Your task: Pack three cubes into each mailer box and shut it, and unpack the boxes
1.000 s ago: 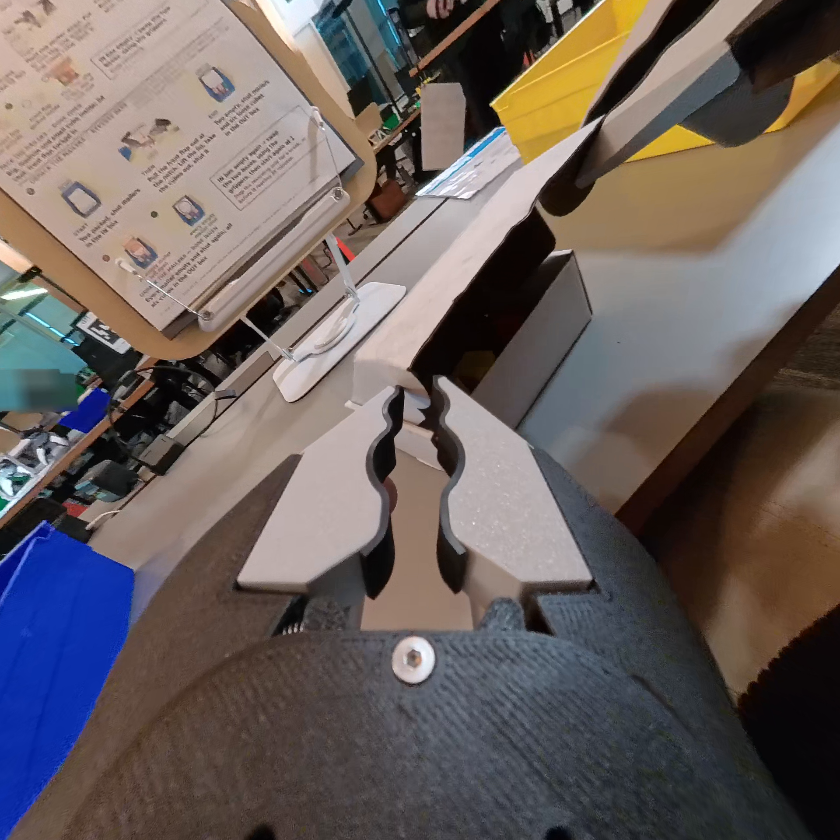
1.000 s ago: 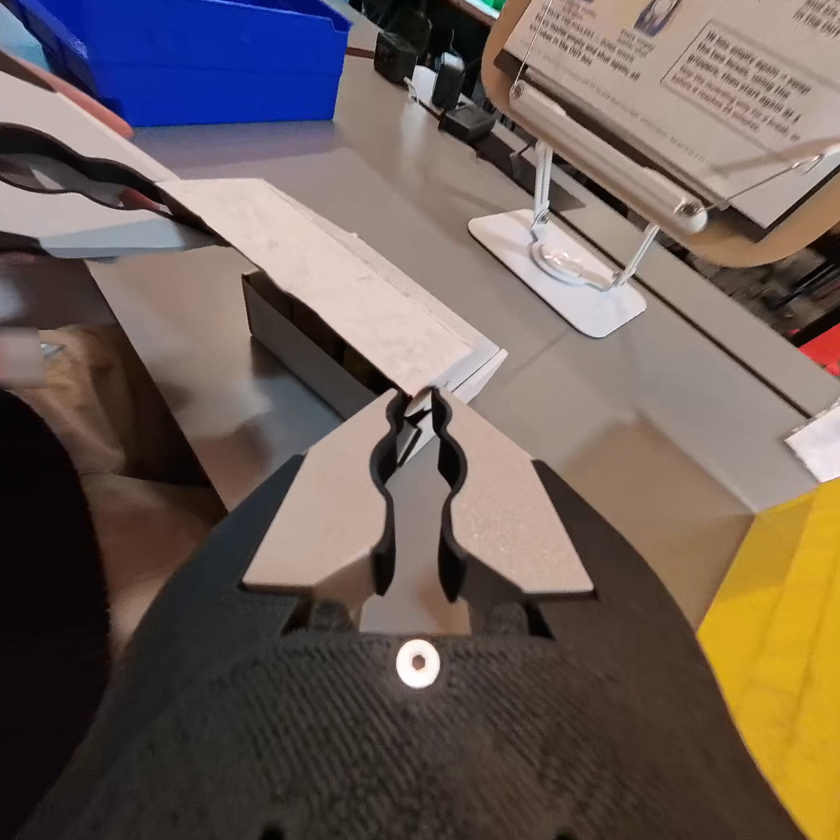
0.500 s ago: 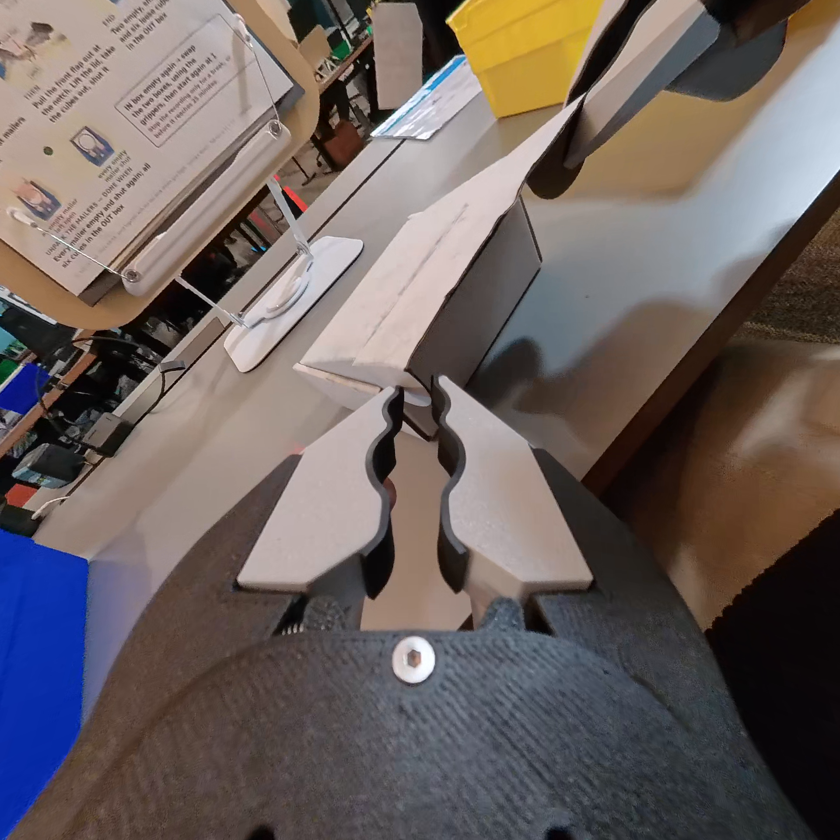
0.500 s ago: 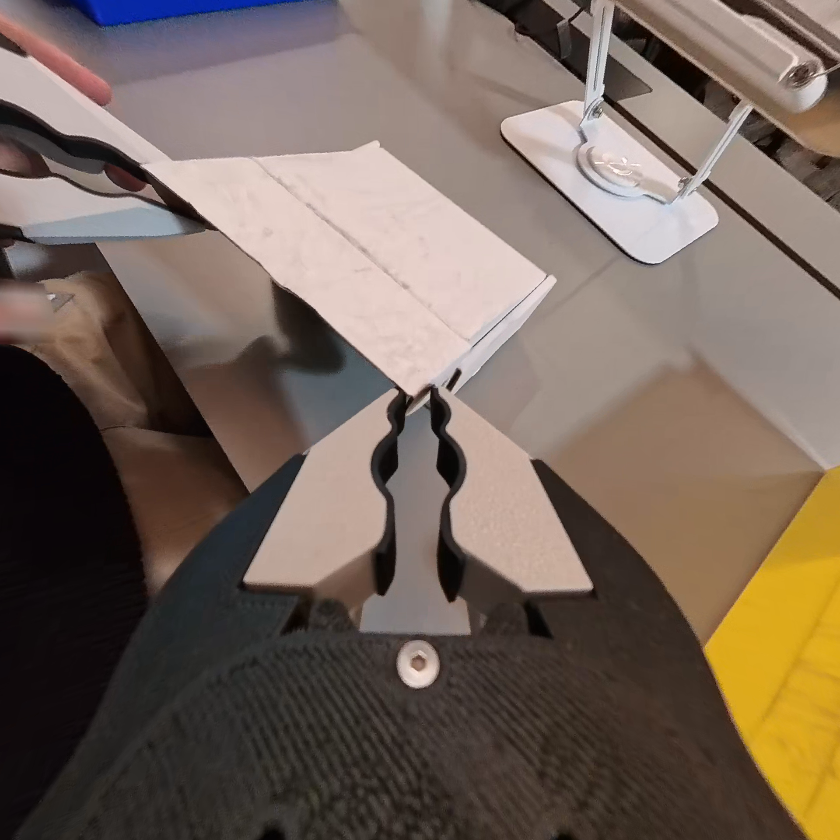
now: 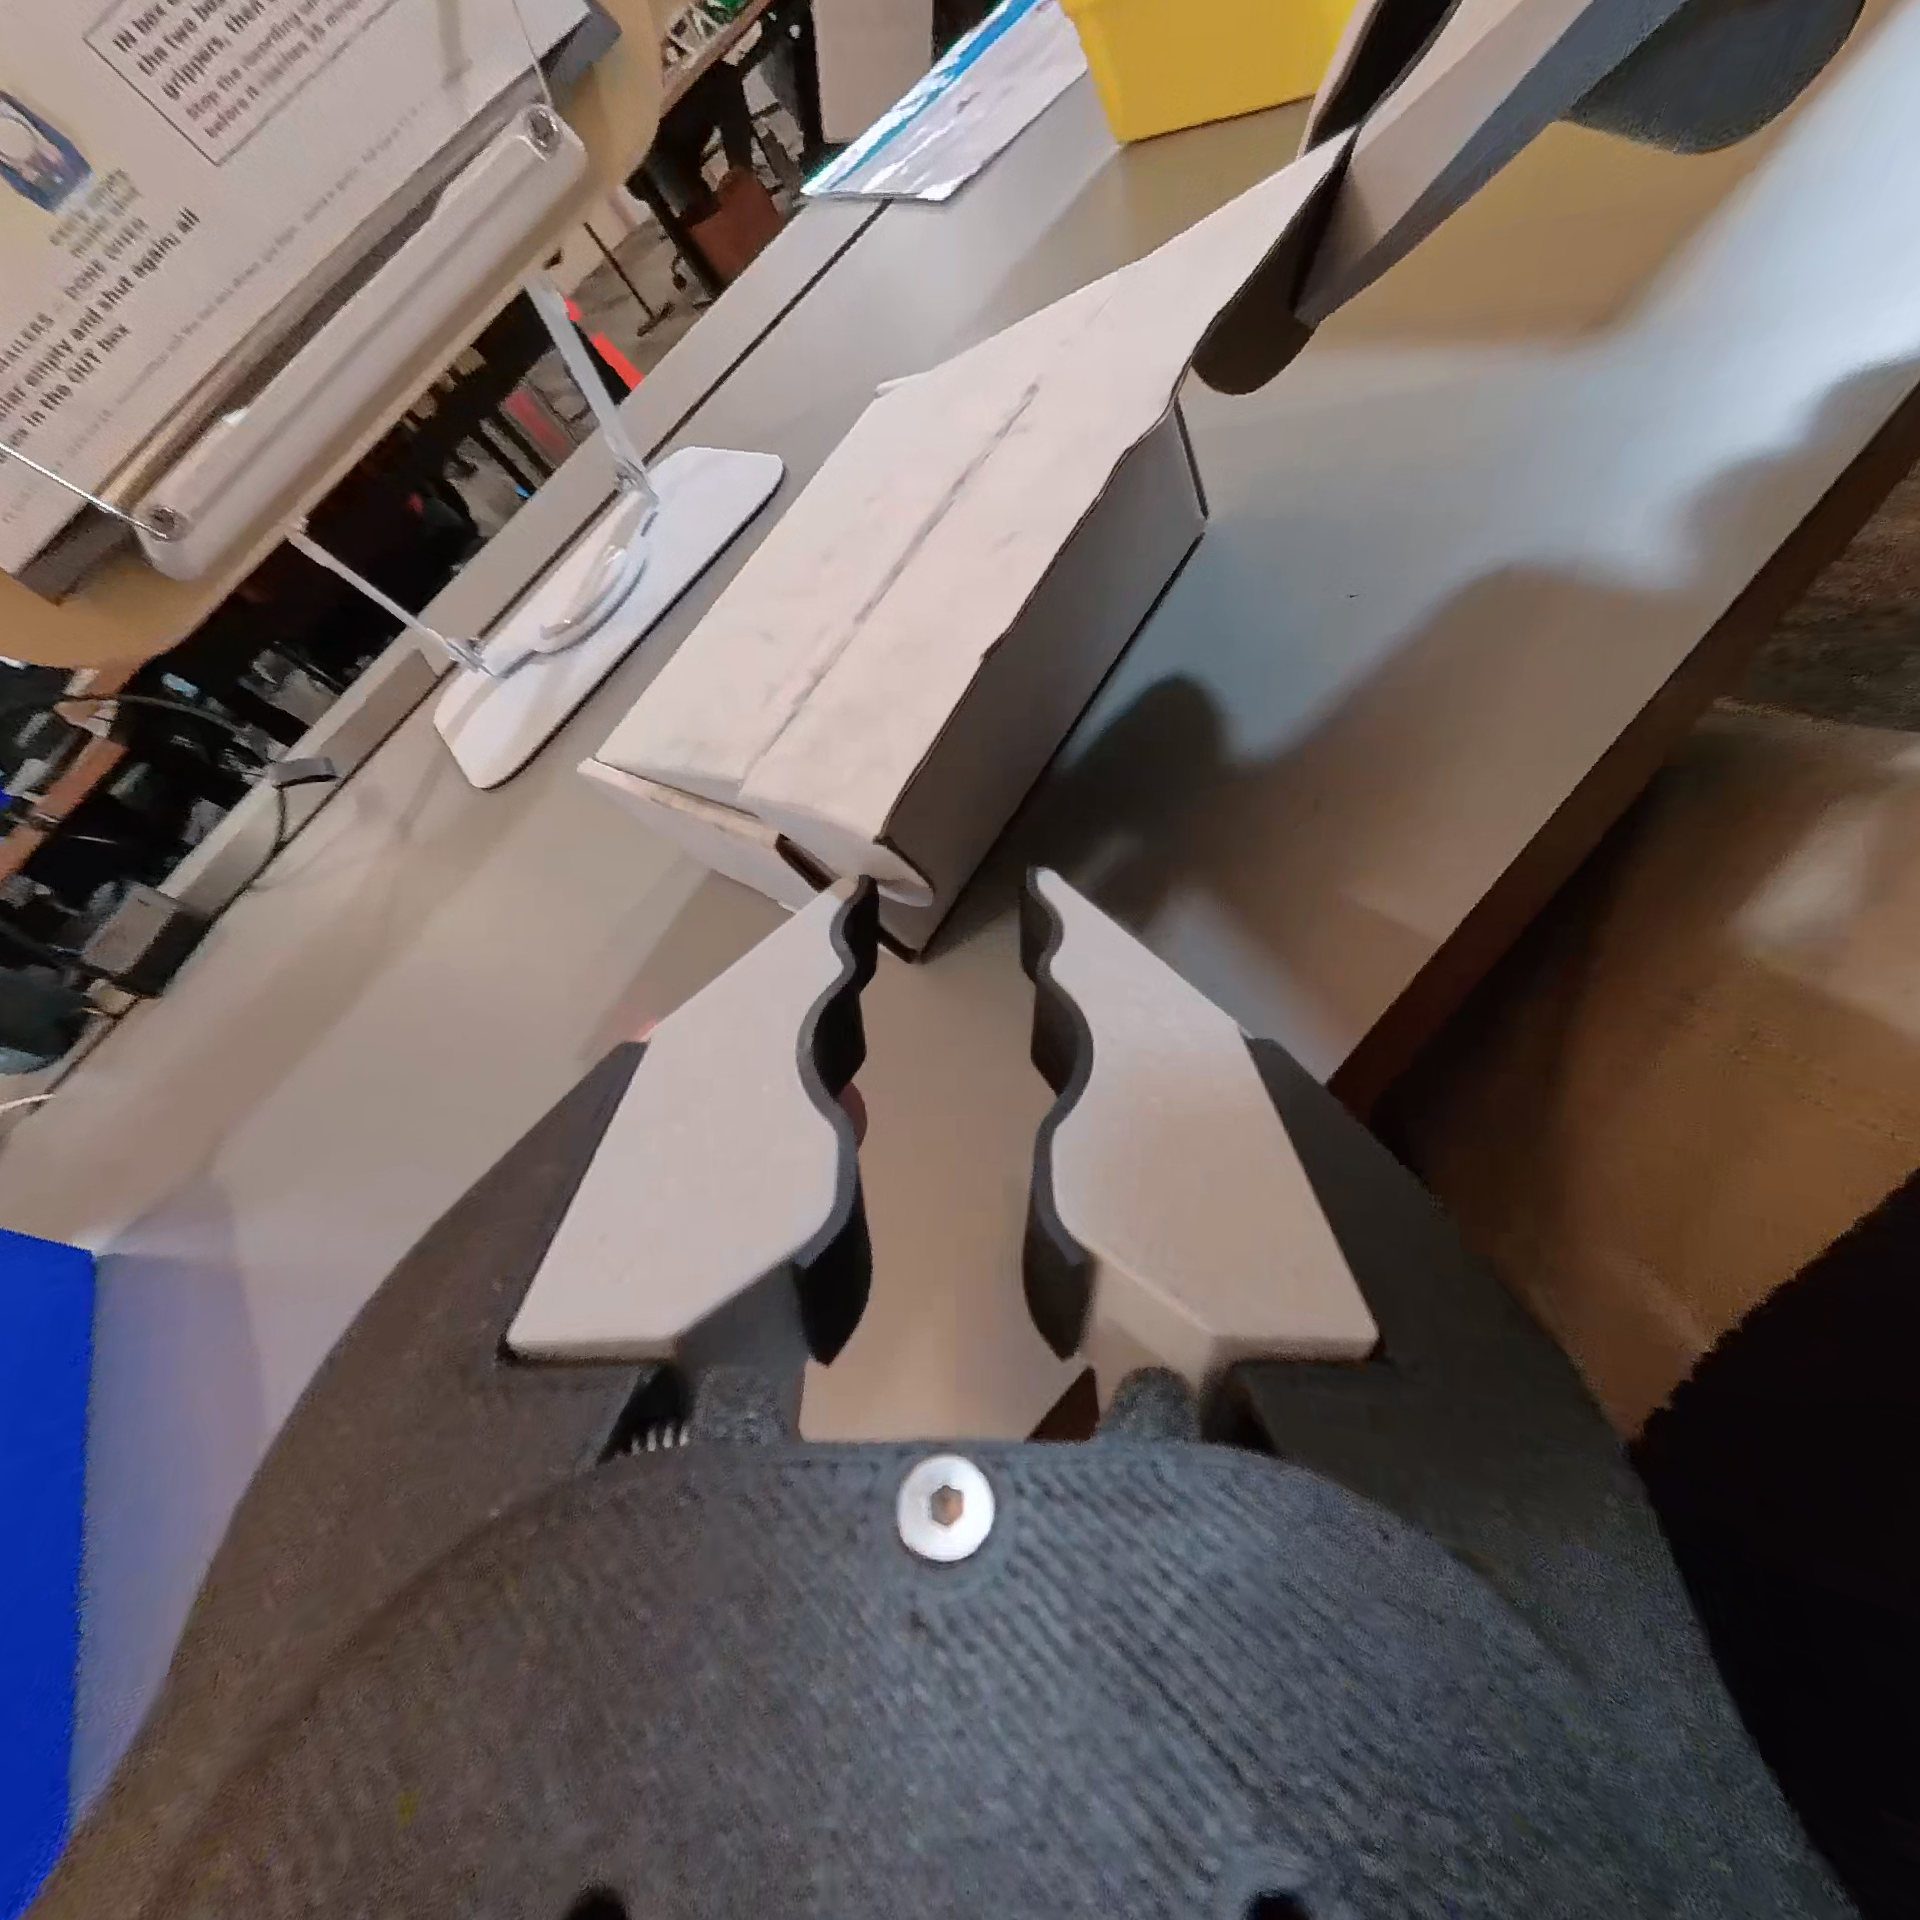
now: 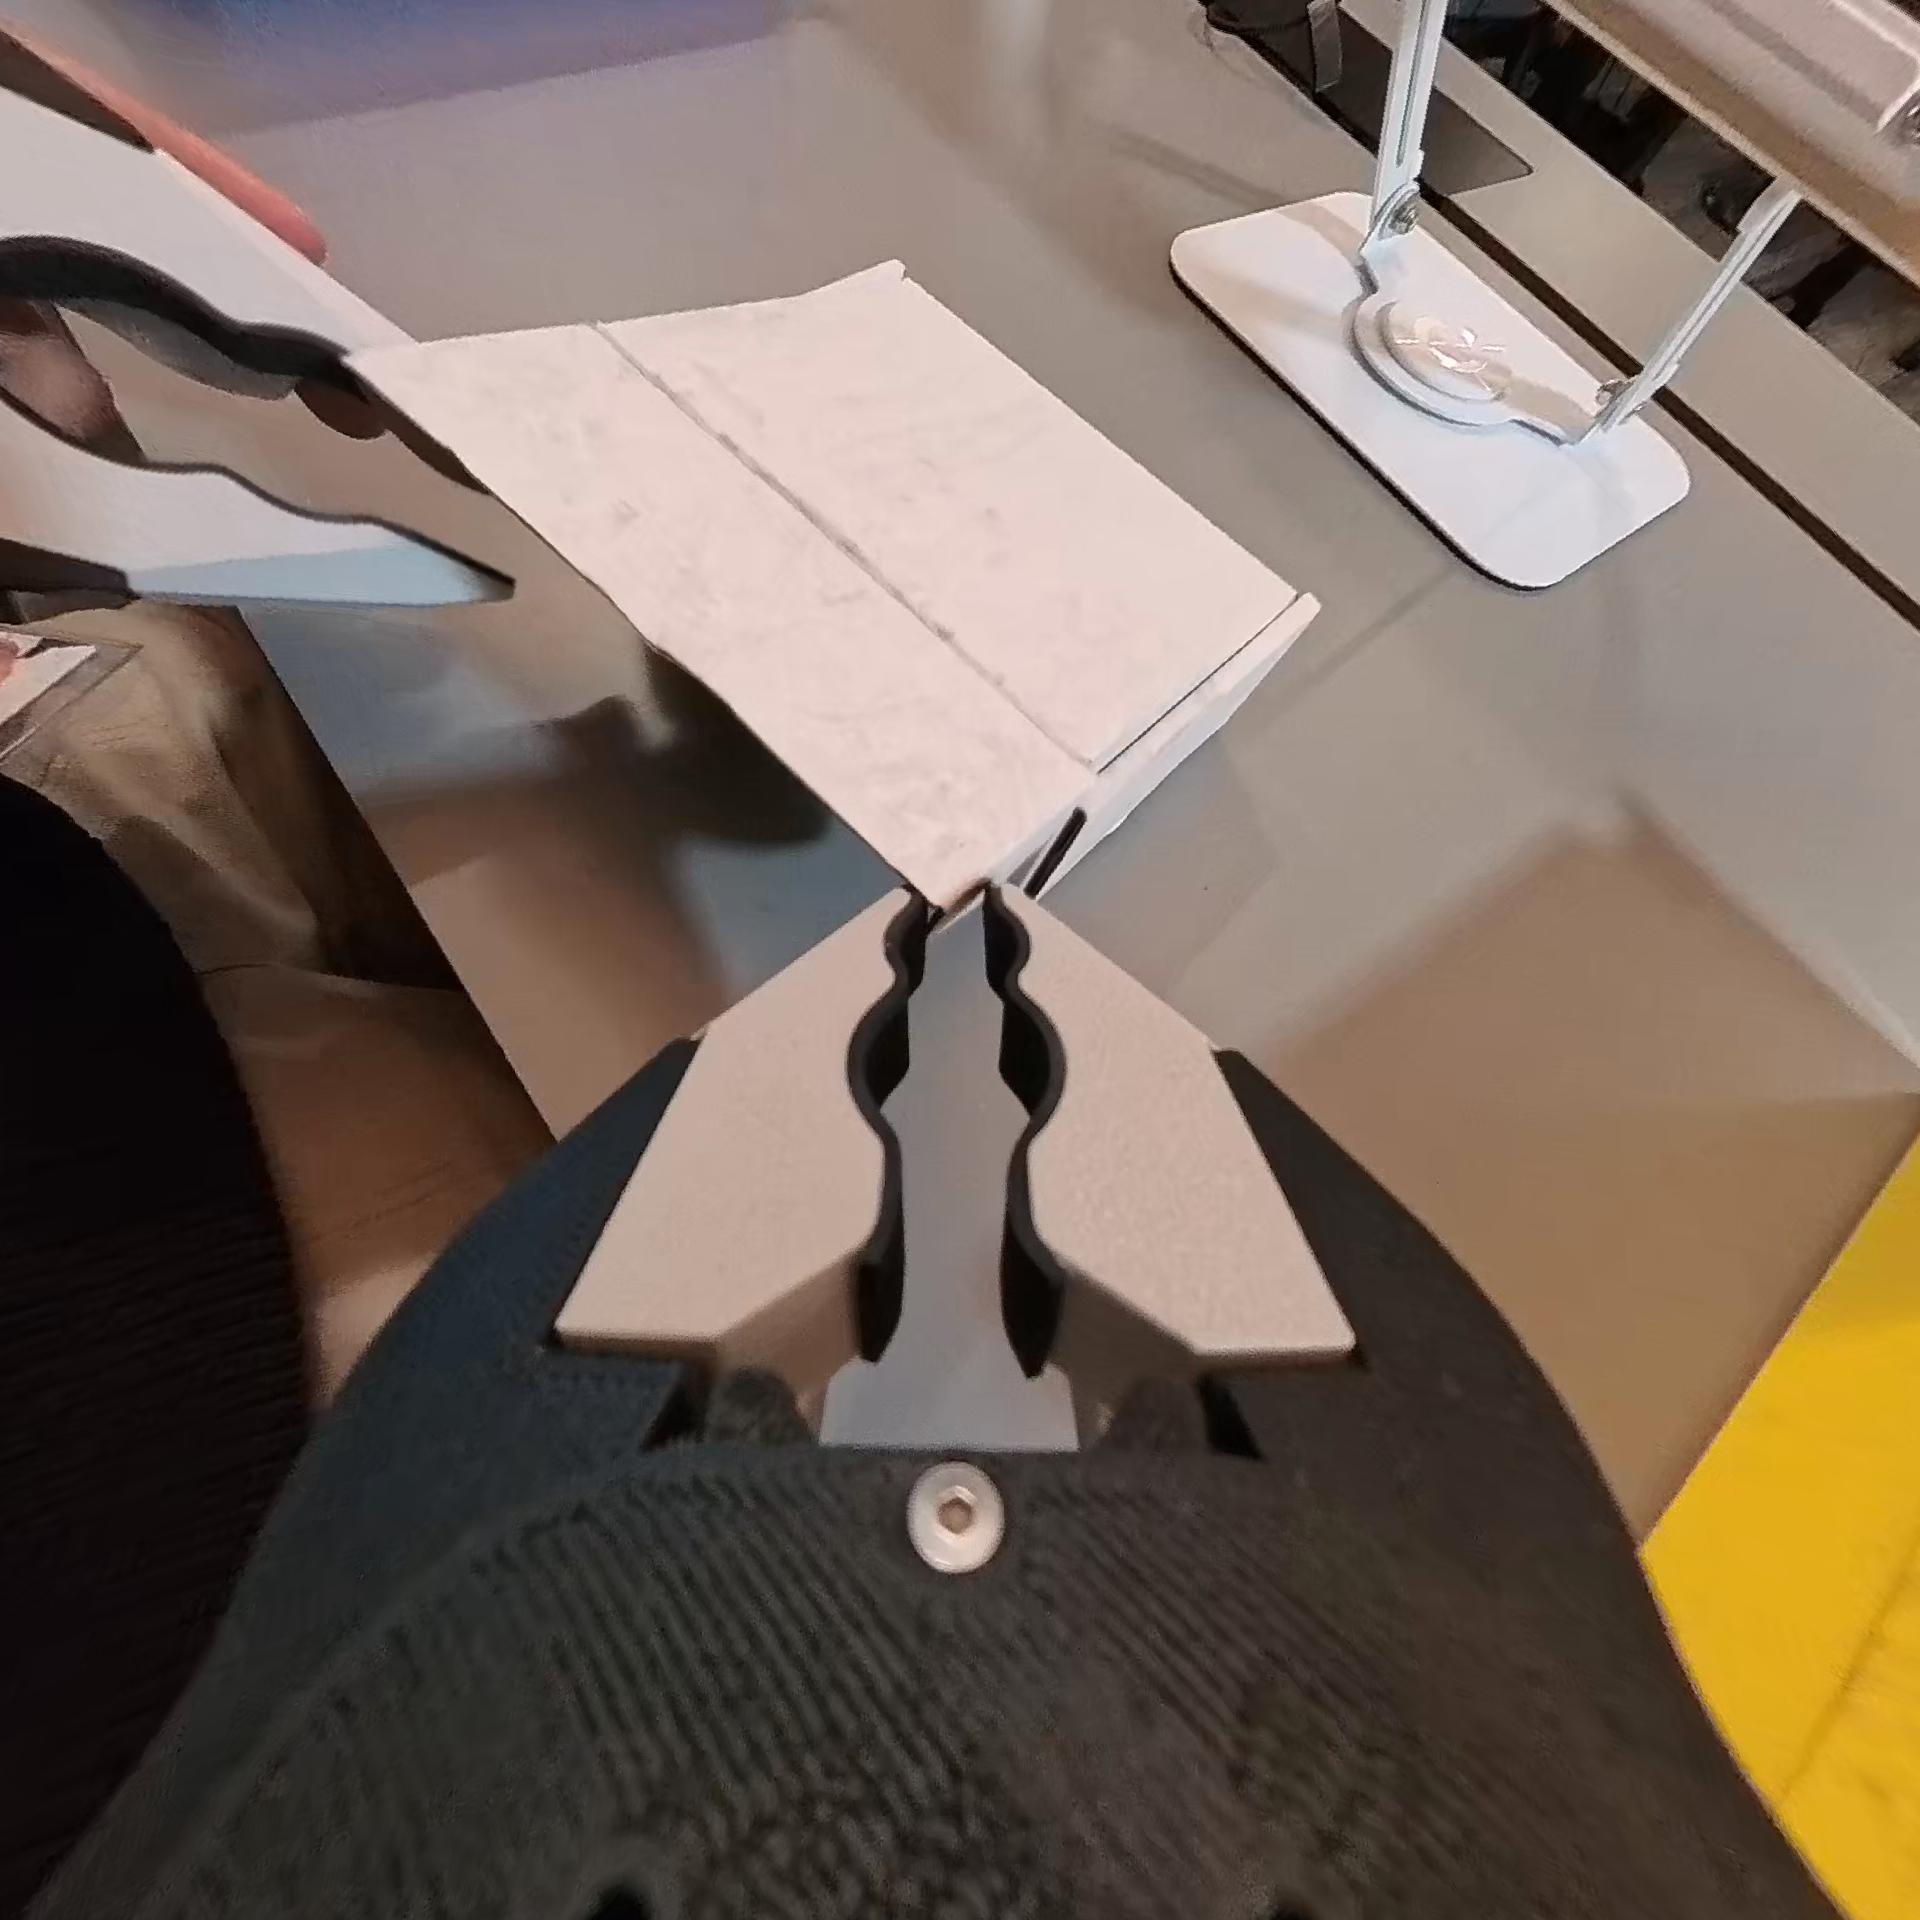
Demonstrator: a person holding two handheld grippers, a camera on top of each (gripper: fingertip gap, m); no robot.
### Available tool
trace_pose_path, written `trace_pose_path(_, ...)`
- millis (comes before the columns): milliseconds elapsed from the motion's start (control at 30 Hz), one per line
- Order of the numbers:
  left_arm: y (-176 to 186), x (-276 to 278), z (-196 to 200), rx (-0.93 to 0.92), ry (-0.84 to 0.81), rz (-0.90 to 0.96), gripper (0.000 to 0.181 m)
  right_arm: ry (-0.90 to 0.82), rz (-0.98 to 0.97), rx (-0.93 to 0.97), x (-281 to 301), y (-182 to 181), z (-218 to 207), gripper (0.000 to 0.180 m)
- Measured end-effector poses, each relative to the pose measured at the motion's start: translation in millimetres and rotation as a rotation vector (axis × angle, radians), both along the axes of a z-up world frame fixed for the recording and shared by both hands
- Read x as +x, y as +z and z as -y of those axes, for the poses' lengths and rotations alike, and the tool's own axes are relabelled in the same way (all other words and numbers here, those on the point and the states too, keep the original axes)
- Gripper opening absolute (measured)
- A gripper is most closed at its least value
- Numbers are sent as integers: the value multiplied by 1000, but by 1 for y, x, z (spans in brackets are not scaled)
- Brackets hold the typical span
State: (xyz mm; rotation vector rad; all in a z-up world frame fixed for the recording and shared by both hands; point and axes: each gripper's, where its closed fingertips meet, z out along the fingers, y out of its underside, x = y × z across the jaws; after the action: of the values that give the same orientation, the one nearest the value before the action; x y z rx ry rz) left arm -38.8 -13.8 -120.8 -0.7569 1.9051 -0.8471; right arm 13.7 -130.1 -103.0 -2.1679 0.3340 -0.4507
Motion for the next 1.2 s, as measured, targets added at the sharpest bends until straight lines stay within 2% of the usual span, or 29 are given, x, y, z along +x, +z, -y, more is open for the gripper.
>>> trace_pose_path(333,2,-1,-5,-10,7,-6,36,1,49,-12,1,0,-1,11)
trace_pose_path(500,0,0,-24,-55,60,-57,38,-10,73,-38,3,-4,2,12)
trace_pose_path(733,15,12,-64,-384,207,-131,37,-40,-15,-101,8,-22,22,23)
trace_pose_path(933,26,13,-47,-680,126,-201,41,-110,-84,47,22,-10,32,23)
trace_pose_path(1100,22,12,-30,-769,55,-280,44,-51,-106,302,19,21,17,28)
trace_pose_path(1200,15,11,-24,-806,36,-335,47,-11,-184,431,15,26,4,40)
